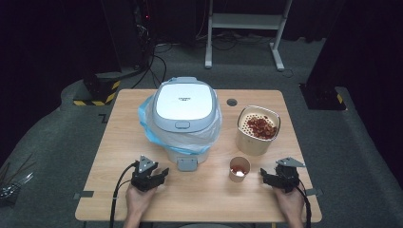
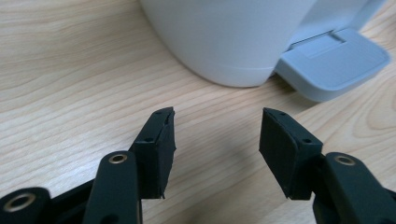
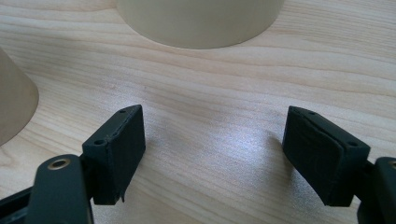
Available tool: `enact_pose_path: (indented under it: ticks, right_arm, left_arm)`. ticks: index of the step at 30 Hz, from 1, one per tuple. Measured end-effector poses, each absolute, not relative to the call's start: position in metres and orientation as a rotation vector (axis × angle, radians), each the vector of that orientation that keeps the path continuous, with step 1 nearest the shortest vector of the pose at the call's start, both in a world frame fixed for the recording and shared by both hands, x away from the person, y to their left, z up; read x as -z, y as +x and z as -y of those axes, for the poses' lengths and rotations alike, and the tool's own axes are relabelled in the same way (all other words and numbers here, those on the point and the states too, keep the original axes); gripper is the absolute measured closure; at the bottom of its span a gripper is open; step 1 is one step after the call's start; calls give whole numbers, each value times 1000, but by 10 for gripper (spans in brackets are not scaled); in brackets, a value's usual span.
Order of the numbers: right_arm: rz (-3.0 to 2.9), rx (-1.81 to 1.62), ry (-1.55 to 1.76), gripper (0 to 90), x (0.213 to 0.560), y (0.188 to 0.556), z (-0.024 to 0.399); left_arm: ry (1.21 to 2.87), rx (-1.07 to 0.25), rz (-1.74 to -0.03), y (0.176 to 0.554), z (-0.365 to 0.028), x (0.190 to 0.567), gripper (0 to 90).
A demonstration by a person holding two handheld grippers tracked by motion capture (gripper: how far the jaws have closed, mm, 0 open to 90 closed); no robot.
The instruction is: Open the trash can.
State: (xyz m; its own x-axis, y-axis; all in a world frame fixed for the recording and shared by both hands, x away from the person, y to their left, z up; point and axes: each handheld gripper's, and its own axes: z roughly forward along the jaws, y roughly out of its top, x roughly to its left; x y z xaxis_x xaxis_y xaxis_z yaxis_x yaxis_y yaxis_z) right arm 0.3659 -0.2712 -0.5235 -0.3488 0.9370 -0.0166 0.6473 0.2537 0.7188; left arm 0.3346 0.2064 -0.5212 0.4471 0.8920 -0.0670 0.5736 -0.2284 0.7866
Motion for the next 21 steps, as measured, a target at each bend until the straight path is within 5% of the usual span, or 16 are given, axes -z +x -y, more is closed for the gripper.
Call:
enact_pose_path:
  ticks: [21]
  right_arm:
    - [-2086, -870, 1438, 214, 524, 366, 271]
  left_arm:
    - [1903, -471, -1069, 330, -182, 502, 509]
